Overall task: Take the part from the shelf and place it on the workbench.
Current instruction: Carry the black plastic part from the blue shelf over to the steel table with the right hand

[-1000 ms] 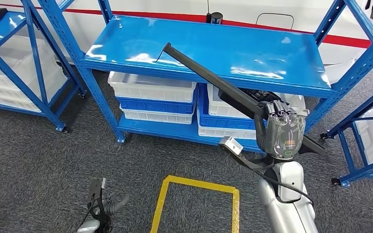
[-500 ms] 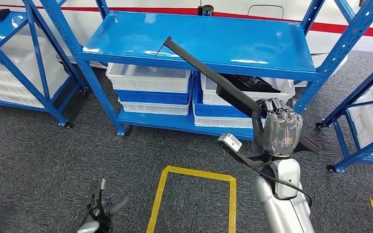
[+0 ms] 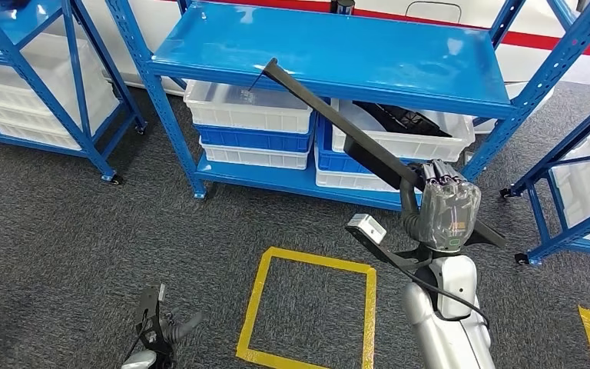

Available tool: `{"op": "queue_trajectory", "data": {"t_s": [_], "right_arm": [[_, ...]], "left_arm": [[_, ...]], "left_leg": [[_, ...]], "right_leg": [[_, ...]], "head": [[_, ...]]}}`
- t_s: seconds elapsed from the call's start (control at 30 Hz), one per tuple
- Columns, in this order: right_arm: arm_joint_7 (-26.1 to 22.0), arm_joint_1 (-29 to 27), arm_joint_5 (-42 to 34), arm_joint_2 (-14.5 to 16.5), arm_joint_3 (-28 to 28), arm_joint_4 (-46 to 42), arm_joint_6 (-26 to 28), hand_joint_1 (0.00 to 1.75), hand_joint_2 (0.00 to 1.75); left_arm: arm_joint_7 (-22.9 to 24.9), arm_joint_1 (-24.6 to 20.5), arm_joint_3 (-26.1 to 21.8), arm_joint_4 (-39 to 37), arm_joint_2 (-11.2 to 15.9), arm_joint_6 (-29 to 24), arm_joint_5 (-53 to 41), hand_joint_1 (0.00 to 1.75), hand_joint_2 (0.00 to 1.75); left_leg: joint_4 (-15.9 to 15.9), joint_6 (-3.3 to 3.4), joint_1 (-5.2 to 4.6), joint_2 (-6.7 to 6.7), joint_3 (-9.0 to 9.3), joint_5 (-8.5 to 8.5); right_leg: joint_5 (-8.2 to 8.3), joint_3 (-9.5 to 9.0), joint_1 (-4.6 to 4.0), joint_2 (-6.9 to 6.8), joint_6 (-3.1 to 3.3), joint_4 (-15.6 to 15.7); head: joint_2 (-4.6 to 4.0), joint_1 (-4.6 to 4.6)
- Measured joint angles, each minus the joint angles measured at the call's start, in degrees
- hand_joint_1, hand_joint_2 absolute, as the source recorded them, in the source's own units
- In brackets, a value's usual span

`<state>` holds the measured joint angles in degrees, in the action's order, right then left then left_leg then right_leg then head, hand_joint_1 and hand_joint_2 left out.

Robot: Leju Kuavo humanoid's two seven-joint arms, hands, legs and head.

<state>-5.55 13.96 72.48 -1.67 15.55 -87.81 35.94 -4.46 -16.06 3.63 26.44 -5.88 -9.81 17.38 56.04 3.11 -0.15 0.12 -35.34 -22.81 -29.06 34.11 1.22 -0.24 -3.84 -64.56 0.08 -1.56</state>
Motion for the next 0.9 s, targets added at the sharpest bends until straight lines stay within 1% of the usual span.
{"op": "queue_trajectory", "data": {"t_s": [0.03, 0.07, 0.1, 0.13, 0.17, 0.2, 0.23, 0.27, 0.3, 0.33, 0.37, 0.4, 0.43, 0.47, 0.5, 0.53, 0.57, 0.6, 0.67, 0.7, 0.73, 0.77, 0.8, 0.83, 0.87, 0.9], "right_arm": [[-0.1, 0.1, -0.3, 0.1, 0.0, 0.0, 0.0, 1.75, 1.75], [-0.3, 0.2, -0.7, 0.2, 0.0, 0.1, 0.0, 1.75, 1.75], [-0.4, 0.3, -1.0, 0.2, 0.0, 0.2, 0.0, 1.75, 1.75], [-0.5, 0.3, -1.3, 0.3, 0.1, 0.3, 0.0, 1.75, 1.75], [-0.6, 0.3, -1.6, 0.4, 0.1, 0.5, 0.0, 1.75, 1.75], [-0.6, 0.3, -1.9, 0.4, 0.1, 0.7, 0.0, 1.75, 1.75], [-0.7, 0.4, -2.1, 0.6, 0.1, 0.9, 0.0, 1.75, 1.75], [-0.7, 0.5, -2.3, 0.7, 0.1, 1.0, 0.0, 1.75, 1.75], [-0.7, 0.6, -2.5, 0.8, 0.1, 1.2, 0.0, 1.75, 1.75], [-0.7, 0.6, -2.6, 0.9, 0.1, 1.3, 0.0, 1.75, 1.75], [-0.8, 0.6, -2.7, 1.0, 0.1, 1.5, 0.0, 1.75, 1.75], [-0.8, 0.6, -2.7, 1.0, 0.1, 1.7, 0.0, 1.75, 1.75], [-0.8, 0.6, -2.7, 1.1, 0.1, 1.8, 0.0, 1.75, 1.75], [-0.8, 0.7, -2.7, 1.1, 0.1, 1.9, 0.0, 1.75, 1.75], [-0.8, 0.8, -2.7, 1.3, 0.1, 1.9, 0.0, 1.75, 1.75], [-0.8, 1.0, -2.7, 1.4, 0.1, 1.9, 0.0, 1.75, 1.75], [-0.8, 1.2, -2.7, 1.5, 0.1, 1.9, 0.0, 1.75, 1.75], [-0.8, 1.3, -2.7, 1.6, 0.1, 1.9, 0.0, 1.75, 1.75], [-0.8, 1.4, -2.7, 1.7, 0.1, 1.9, 0.0, 1.75, 1.75], [-0.8, 1.4, -2.7, 1.7, 0.1, 1.9, 0.0, 1.75, 1.75], [-0.8, 1.5, -2.7, 1.7, 0.1, 1.9, 0.0, 1.75, 1.75], [-0.8, 1.6, -2.8, 1.7, 0.1, 2.0, 0.0, 1.75, 1.75], [-0.8, 1.7, -2.8, 1.7, 0.1, 2.0, 0.0, 1.75, 1.75], [-0.8, 1.7, -2.8, 1.7, 0.1, 2.0, 0.0, 1.75, 1.75], [-0.8, 1.7, -2.8, 1.7, 0.1, 2.0, 0.0, 1.75, 1.75], [-0.8, 1.7, -2.8, 1.7, 0.1, 2.0, 0.0, 1.75, 1.75]], "left_arm": [[0.0, 0.1, -0.1, 0.0, 0.1, 0.0, 0.0, 0.0, 1.75], [0.0, 0.2, -0.2, 0.0, 0.1, 0.0, 0.1, 0.0, 1.75], [0.0, 0.3, -0.3, 0.0, 0.2, 0.0, 0.2, 0.0, 1.75], [0.0, 0.5, -0.5, 0.0, 0.3, 0.0, 0.4, 0.0, 1.75], [0.0, 0.8, -0.6, 0.0, 0.5, 0.0, 0.5, 0.0, 1.75], [0.0, 1.0, -0.9, 0.0, 0.6, 0.0, 0.6, 0.0, 1.75], [0.0, 1.3, -1.1, 0.0, 0.8, 0.1, 0.7, 0.0, 1.75], [-0.1, 1.5, -1.4, 0.1, 0.9, 0.1, 0.8, 0.0, 1.75], [-0.1, 1.8, -1.6, 0.1, 1.0, 0.1, 1.0, 0.0, 1.75], [-0.1, 2.1, -1.8, 0.1, 1.1, 0.2, 1.0, 0.0, 1.75], [-0.1, 2.4, -1.9, 0.1, 1.2, 0.2, 1.1, 0.0, 1.75], [-0.1, 2.6, -2.0, 0.1, 1.3, 0.2, 1.1, 0.0, 1.75], [-0.1, 2.8, -2.2, 0.2, 1.3, 0.2, 1.1, 0.0, 1.75], [-0.1, 2.8, -2.3, 0.3, 1.4, 0.2, 1.1, 0.0, 1.75], [-0.1, 2.8, -2.4, 0.4, 1.5, 0.2, 1.1, 0.0, 1.75], [-0.1, 2.7, -2.5, 0.6, 1.6, 0.2, 1.1, 0.0, 1.75], [-0.1, 2.6, -2.6, 0.8, 1.7, 0.2, 1.1, 0.0, 1.75], [-0.1, 2.5, -2.7, 0.9, 1.8, 0.2, 1.1, 0.0, 1.75], [-0.1, 2.4, -2.8, 1.1, 1.8, 0.2, 1.1, 0.0, 1.75], [-0.1, 2.4, -2.9, 1.1, 1.8, 0.2, 1.1, 0.0, 1.75], [-0.1, 2.3, -2.9, 1.1, 1.9, 0.2, 1.1, 0.0, 1.75], [-0.1, 2.2, -2.9, 1.2, 1.9, 0.2, 1.1, 0.0, 1.75], [-0.1, 2.1, -2.9, 1.2, 1.9, 0.2, 1.1, 0.0, 1.75], [-0.1, 2.1, -2.9, 1.2, 1.9, 0.2, 1.1, 0.0, 1.75], [-0.1, 2.1, -2.9, 1.2, 1.8, 0.2, 1.1, 0.0, 1.75], [-0.1, 2.1, -2.9, 1.2, 1.8, 0.2, 1.1, 0.0, 1.75]], "left_leg": [[0.2, -0.25, -0.07, 0.06, -0.39, 0.21], [0.3, -0.56, -0.14, 0.13, -0.83, 0.55], [0.3, -0.86, -0.2, 0.22, -1.28, 0.98], [0.2, -1.16, -0.23, 0.28, -1.68, 1.56], [0.2, -1.46, -0.2, 0.2, -2.15, 1.91], [0.6, -1.82, -0.17, 0.04, -2.73, 1.51], [1.9, -2.27, -0.08, -0.11, -3.58, 0.32], [4.7, -2.75, 0.07, -0.25, -4.7, -1.78], [8.6, -3.23, 0.25, -0.3, -5.98, -4.21], [12.8, -3.58, 0.46, -0.27, -7.26, -6.26], [16.3, -3.78, 0.6, -0.27, -8.18, -7.51], [17.9, -3.81, 0.68, -0.27, -8.38, -7.6], [17.2, -3.66, 0.72, -0.28, -7.64, -6.72], [14.3, -3.32, 0.69, -0.32, -5.86, -5.21], [10.4, -2.79, 0.61, -0.43, -3.6, -3.96], [6.9, -2.27, 0.5, -0.49, -1.43, -3.13], [4.3, -1.82, 0.34, -0.56, 0.1, -2.76], [3.1, -1.47, 0.15, -0.59, 0.81, -2.79], [2.4, -0.94, -0.04, -0.47, 0.98, -2.26], [2.0, -0.58, 0.03, -0.32, 0.87, -1.75], [1.6, -0.15, 0.15, -0.16, 0.59, -1.12], [1.2, 0.2, 0.3, 0.0, 0.1, -0.41], [1.1, 0.39, 0.33, 0.06, -0.6, 0.25], [1.1, 0.5, 0.32, 0.06, -1.45, 0.92], [1.1, 0.44, 0.34, 0.08, -2.34, 1.61], [1.2, 0.31, 0.38, 0.1, -3.25, 2.34]], "right_leg": [[0.58, -2.53, -0.15, 0.06, 0.02, 4.2], [0.75, -4.14, -0.33, 0.13, 0.19, 7.2], [0.62, -4.73, -0.54, 0.21, 0.48, 8.6], [0.79, -4.61, -0.74, 0.28, 0.7, 9.0], [1.17, -4.17, -0.45, 0.26, 0.97, 9.1], [1.59, -3.74, -0.17, 0.23, 1.25, 9.1], [1.97, -3.39, 0.11, 0.15, 1.6, 9.2], [2.21, -3.13, 0.39, 0.04, 1.87, 9.2], [2.28, -2.92, 0.29, -0.06, 2.06, 9.0], [2.31, -2.76, 0.2, -0.17, 2.19, 8.6], [2.3, -2.57, 0.1, -0.24, 2.19, 8.2], [2.29, -2.29, 0.01, -0.27, 2.19, 7.8], [2.28, -1.94, -0.09, -0.24, 2.19, 7.3], [2.28, -1.6, -0.22, -0.14, 2.19, 6.9], [2.28, -1.32, -0.32, -0.03, 2.19, 6.6], [2.32, -1.06, -0.53, 0.07, 2.16, 6.4], [2.44, -0.88, -0.64, 0.12, 2.07, 6.3], [2.63, -0.74, -0.64, 0.13, 1.89, 6.3], [3.02, -0.49, -0.55, 0.12, 1.3, 6.2], [2.64, -0.19, -0.56, 0.15, 1.14, 5.9], [1.49, 0.37, -0.61, 0.18, 1.21, 4.8], [-0.47, 1.23, -0.64, 0.2, 1.45, 2.7], [-2.97, 2.28, -0.55, 0.21, 1.75, -0.3], [-5.33, 3.27, -0.45, 0.21, 1.84, -4.0], [-6.84, 3.91, -0.3, 0.21, 1.6, -7.4], [-7.16, 3.94, -0.15, 0.21, 1.02, -9.7]], "head": [[0.0, 0.02], [0.01, 0.03], [0.0, 0.04], [0.01, 0.04], [0.01, 0.07], [0.0, -0.01], [0.0, -0.19], [0.0, -0.43], [0.0, -0.65], [0.0, -0.79], [0.0, -0.86], [0.0, -0.89], [-0.01, -0.93], [-0.01, -0.98], [0.0, -1.02], [0.01, -0.99], [0.01, -0.97], [0.01, -0.95], [0.01, -0.92], [0.01, -0.91], [0.01, -0.83], [0.01, -0.69], [0.01, -0.59], [0.01, -0.47], [0.01, -0.4], [0.01, -0.37]]}}
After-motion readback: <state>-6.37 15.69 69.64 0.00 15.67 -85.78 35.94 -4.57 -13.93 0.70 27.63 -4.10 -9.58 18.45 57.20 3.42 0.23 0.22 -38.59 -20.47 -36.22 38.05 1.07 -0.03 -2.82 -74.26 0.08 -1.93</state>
